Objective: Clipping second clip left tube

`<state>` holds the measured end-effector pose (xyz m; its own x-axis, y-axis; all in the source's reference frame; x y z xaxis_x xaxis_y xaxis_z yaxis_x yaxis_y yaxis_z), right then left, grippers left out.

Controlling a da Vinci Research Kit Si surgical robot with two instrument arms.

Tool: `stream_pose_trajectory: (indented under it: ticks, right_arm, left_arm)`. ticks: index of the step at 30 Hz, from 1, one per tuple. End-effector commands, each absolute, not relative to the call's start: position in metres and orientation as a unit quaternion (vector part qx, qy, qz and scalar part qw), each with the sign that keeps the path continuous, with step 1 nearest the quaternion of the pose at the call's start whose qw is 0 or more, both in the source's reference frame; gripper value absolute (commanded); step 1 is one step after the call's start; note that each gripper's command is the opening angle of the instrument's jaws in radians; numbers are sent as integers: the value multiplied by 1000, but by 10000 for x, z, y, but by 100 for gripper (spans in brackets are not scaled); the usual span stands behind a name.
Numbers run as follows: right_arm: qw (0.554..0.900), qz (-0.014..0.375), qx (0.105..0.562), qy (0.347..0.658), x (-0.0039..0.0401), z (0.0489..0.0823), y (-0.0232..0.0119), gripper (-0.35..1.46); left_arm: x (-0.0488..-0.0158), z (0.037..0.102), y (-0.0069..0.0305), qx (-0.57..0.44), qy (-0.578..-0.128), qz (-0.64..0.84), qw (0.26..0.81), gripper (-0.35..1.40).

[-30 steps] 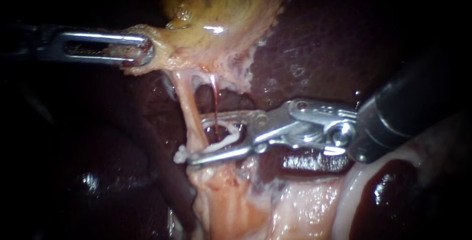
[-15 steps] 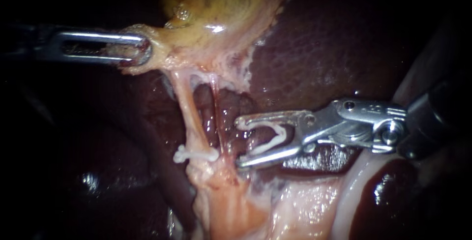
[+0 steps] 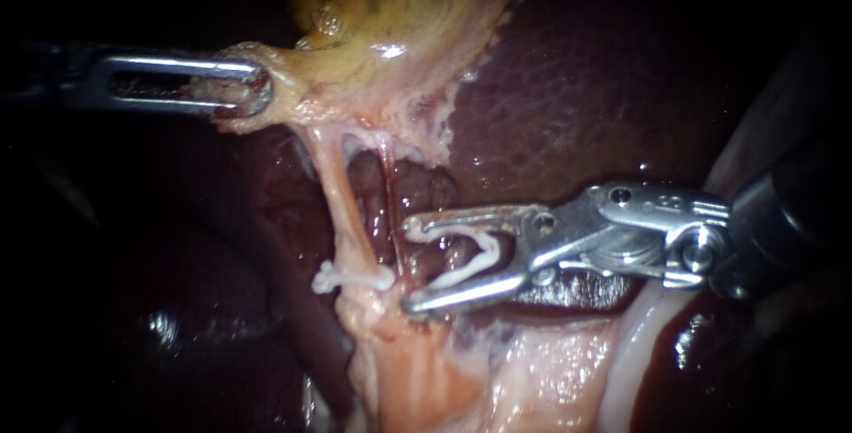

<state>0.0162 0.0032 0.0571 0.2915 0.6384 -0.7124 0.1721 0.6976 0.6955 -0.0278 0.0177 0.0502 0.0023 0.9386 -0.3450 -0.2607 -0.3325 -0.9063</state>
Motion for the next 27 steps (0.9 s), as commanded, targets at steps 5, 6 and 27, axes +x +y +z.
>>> stream_pose_trajectory:
  ticks: [5, 6, 27]
  right_arm:
    - [721, 162, 353, 574, 174, 579, 31, 49]
    - [722, 162, 352, 574, 177, 582, 31, 49]
    - [734, 160, 350, 560, 220, 639, 31, 49]
  left_arm:
    - [-277, 502, 177, -522, -325, 627, 478, -35]
    - [-277, 502, 177, -522, -325, 627, 478, -35]
    - [-279, 502, 176, -522, -324, 627, 478, -35]
